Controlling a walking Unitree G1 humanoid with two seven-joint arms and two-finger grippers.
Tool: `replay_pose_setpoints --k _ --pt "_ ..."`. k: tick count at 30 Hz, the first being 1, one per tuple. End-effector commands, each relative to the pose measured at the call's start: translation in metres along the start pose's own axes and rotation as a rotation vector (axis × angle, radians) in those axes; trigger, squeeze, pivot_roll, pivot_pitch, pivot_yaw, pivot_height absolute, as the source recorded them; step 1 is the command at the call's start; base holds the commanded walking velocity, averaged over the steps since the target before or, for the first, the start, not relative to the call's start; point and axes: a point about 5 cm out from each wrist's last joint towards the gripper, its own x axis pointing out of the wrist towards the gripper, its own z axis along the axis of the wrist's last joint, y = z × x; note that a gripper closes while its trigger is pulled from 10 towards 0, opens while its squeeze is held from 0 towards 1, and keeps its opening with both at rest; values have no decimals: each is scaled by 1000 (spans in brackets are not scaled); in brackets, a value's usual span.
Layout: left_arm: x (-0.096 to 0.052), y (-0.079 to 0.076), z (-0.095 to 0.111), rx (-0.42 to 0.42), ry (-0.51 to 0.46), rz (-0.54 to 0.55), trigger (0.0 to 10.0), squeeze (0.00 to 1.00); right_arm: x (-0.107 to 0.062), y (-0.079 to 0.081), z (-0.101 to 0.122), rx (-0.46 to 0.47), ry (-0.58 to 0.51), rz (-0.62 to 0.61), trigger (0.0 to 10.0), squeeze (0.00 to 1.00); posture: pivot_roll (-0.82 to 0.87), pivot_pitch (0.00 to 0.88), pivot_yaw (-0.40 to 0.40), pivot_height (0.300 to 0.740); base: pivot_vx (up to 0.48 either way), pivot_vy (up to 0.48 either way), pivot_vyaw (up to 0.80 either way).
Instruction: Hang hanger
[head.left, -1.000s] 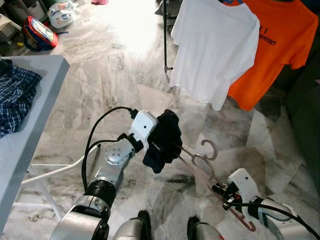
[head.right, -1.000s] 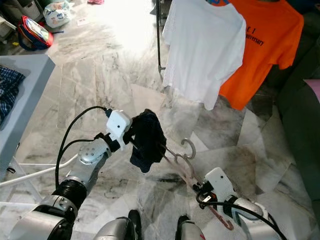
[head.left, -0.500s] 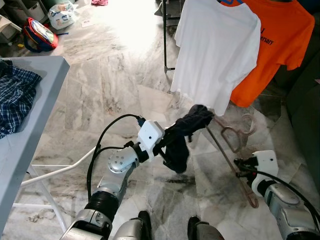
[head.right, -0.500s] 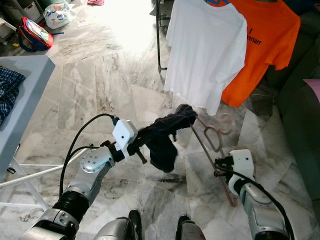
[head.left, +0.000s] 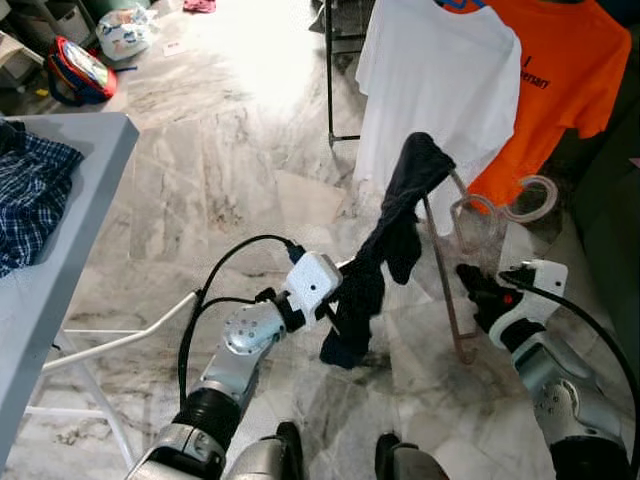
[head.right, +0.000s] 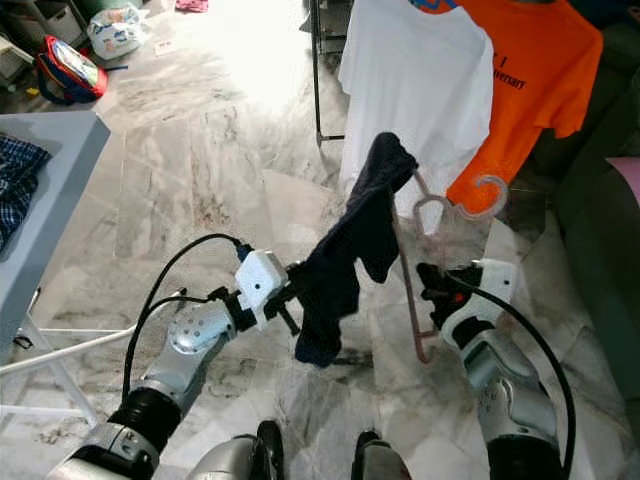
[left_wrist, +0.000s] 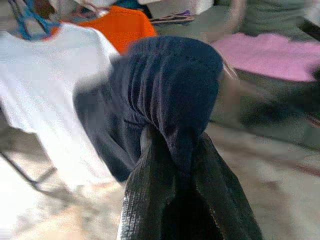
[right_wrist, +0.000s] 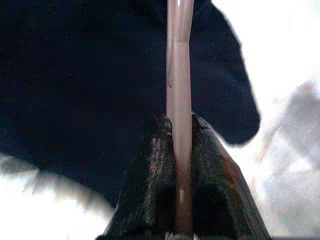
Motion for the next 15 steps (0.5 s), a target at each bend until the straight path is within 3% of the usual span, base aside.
replay_pose_setpoints --k 1,5,8,9,11,15 --pt "1 3 3 62 -5 19 10000 0 -6 6 -17 -13 99 46 10000 0 -59 241 69 740 0 0 0" --pt "0 6 2 79 5 33 10000 0 -9 6 -22 -39 127 55 10000 0 -58 241 70 740 0 0 0" --pt "-2 10 1 123 18 35 10000 0 -15 5 -31 -107 205 77 10000 0 -60 244 74 740 0 0 0" --pt "-3 11 1 151 23 28 10000 0 -22 4 -41 -200 291 111 10000 0 -59 246 76 740 0 0 0" --pt "-4 13 1 171 26 25 10000 0 -29 3 -51 -271 367 142 10000 0 -58 246 77 740 0 0 0" --pt "-3 15 1 196 24 20 10000 0 -37 3 -60 -321 445 191 10000 0 -59 248 78 740 0 0 0"
